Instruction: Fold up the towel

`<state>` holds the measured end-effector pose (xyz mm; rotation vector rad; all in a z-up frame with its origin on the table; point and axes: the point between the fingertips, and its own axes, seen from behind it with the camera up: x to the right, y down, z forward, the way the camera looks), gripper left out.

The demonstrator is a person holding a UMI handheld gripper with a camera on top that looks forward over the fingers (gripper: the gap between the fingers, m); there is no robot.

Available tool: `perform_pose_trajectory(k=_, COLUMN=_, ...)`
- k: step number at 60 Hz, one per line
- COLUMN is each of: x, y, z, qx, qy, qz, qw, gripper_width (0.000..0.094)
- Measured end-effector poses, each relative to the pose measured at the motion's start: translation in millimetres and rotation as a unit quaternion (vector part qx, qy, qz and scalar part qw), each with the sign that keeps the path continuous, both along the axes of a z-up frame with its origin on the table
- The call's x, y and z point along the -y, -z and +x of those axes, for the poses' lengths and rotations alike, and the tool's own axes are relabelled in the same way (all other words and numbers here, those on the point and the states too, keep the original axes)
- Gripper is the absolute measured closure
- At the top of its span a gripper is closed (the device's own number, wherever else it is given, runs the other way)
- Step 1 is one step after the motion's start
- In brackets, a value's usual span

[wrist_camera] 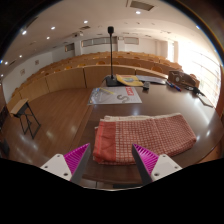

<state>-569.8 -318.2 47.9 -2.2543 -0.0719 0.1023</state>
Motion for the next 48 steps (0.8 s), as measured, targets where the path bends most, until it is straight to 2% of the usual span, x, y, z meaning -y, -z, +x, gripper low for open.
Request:
perform_pose_trajectory(k=8, x=-40.6, y=30.1, z=-11.8, qx=0.027, qy=-0.001, qz=-0.011, qw=1.0, gripper_width=0.008)
perform_pose_trajectory(k=10, x=-49.1, y=34.8, z=-16.4, qx=0.026, qy=-0.001, qz=-0.012, qw=1.0, gripper_width=0.0117)
perform_pose_trajectory(k=15, x=-58.5, y=48.3, z=-16.0, qx=0.04, qy=0.002, qz=-0.022, qw=0.999, gripper_width=0.0265)
perform_pose_trajectory(k=20, x=-65.4, y=52.4, z=-11.5, qx=0.077, qy=-0.005, qz=-0.01, qw=0.997, gripper_width=0.0381)
perform_pose_trajectory(k=27, x=-72.4, y=50.9, z=-7.4, qx=0.121, qy=-0.025, qz=0.007, qw=0.992, gripper_width=0.0741)
perform_pose_trajectory(k=30, x=-72.3, y=50.6, z=-6.0, qx=0.125, qy=-0.025, qz=0.007, qw=0.992, gripper_width=0.0815)
perform_pose_trajectory(k=40, x=-75.0, y=42.3, z=-7.8, qx=0.074, qy=-0.03, qz=-0.007, qw=0.997, gripper_width=0.0879)
perform_pose_trajectory(k=48, x=-77.3, y=-12.1, z=-23.2, qx=-0.032, qy=-0.046, qz=0.013, qw=0.998, gripper_width=0.0878)
